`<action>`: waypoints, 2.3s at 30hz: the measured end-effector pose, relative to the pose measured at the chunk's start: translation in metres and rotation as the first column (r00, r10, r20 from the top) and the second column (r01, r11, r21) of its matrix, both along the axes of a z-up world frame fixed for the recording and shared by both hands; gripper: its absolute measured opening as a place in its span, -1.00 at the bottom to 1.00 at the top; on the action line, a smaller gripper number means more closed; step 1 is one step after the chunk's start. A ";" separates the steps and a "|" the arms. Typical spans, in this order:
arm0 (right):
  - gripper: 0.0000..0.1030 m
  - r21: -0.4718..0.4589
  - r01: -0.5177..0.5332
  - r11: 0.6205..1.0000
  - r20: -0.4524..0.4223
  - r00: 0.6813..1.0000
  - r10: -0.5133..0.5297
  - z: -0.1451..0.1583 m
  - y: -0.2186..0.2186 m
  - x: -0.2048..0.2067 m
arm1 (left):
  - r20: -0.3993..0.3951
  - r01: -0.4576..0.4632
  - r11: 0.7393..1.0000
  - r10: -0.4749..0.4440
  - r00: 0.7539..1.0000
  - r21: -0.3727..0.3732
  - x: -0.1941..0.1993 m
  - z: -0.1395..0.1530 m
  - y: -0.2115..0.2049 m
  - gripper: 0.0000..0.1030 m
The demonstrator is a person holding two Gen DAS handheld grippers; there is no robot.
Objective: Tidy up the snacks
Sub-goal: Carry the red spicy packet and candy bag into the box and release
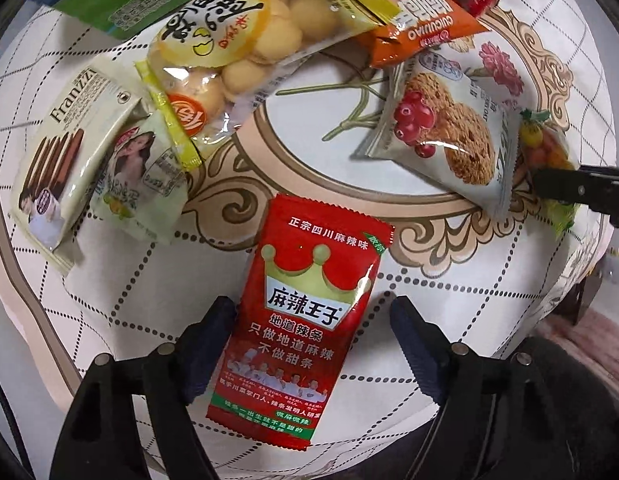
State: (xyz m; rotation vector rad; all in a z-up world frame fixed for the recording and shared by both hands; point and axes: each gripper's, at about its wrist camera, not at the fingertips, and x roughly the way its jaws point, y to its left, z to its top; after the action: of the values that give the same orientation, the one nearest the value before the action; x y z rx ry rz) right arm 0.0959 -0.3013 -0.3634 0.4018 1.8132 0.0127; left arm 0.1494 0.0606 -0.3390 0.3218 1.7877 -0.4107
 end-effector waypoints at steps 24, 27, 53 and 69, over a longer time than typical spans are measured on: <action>0.07 0.041 -0.033 0.999 0.262 0.965 0.021 0.090 0.003 -0.027 | 0.196 -0.275 0.919 0.336 0.921 -0.284 -0.005 0.123 -0.011 0.08; 0.07 0.059 -0.033 0.998 0.315 0.949 0.012 0.117 -0.005 -0.013 | 0.223 -0.274 0.902 0.359 0.906 -0.335 0.016 0.148 -0.017 0.08; 0.07 -0.110 0.014 0.994 0.442 0.896 0.036 0.146 -0.030 0.290 | 0.215 -0.386 0.843 0.484 0.848 -0.374 0.326 0.152 -0.022 0.07; 0.84 -0.179 -0.033 0.983 0.371 0.923 0.099 0.094 -0.021 0.328 | 0.193 -0.436 0.865 0.486 0.852 -0.249 0.342 0.095 -0.011 0.90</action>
State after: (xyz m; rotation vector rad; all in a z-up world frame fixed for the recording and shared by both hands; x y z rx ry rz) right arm 0.4234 -0.3226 -0.2696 0.1986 1.4306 -0.0163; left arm 0.4910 0.0494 -0.2444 -0.1967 1.4966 -0.1853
